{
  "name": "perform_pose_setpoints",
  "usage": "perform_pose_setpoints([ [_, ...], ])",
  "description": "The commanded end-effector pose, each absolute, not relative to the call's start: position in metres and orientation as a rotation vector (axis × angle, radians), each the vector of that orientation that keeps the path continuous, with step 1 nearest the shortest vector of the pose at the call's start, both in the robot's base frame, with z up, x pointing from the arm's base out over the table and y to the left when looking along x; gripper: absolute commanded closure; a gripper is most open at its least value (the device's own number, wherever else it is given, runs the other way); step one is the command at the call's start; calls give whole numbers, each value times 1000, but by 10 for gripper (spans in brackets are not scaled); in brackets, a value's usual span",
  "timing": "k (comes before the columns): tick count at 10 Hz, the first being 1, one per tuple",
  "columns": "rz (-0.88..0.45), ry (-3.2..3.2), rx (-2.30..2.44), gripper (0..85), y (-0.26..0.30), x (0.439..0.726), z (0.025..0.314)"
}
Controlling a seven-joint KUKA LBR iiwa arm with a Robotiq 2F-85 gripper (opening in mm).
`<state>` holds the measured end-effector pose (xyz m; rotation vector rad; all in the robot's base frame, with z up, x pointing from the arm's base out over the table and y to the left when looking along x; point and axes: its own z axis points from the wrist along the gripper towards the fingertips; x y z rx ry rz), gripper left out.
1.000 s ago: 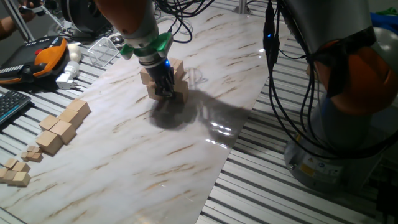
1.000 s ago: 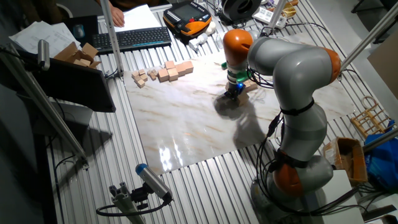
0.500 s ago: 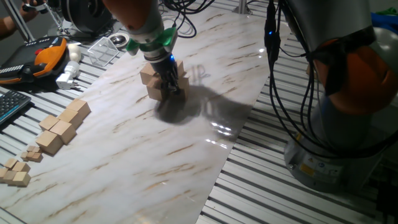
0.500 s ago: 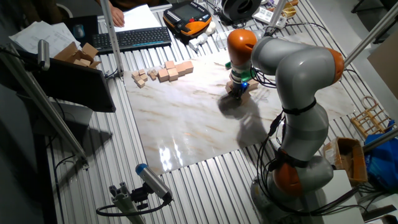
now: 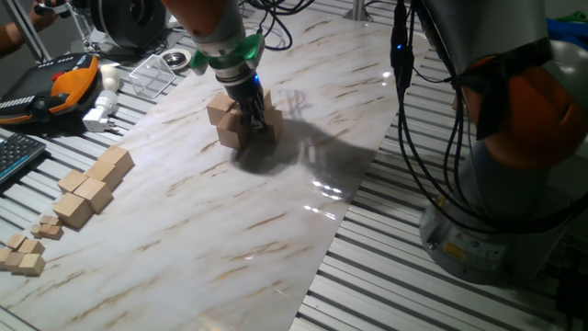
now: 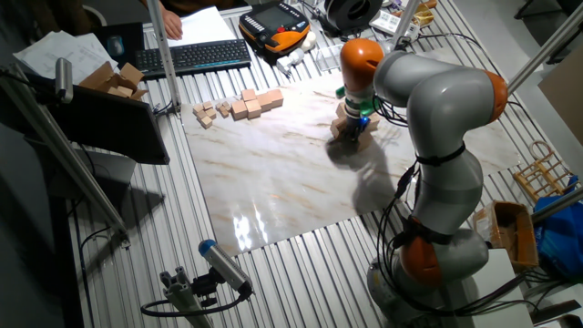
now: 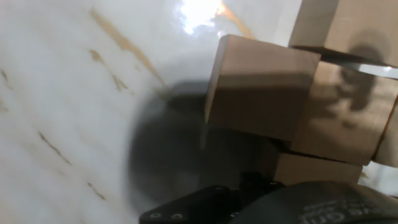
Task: Stack the blocks into a cross shape
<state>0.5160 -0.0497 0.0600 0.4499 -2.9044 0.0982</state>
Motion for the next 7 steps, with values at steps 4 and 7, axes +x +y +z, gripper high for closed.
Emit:
perform_pose_setpoints([
  [4, 94, -2904, 466, 850, -55, 521, 62],
  [7, 53, -2899, 416, 850, -46, 523, 66],
])
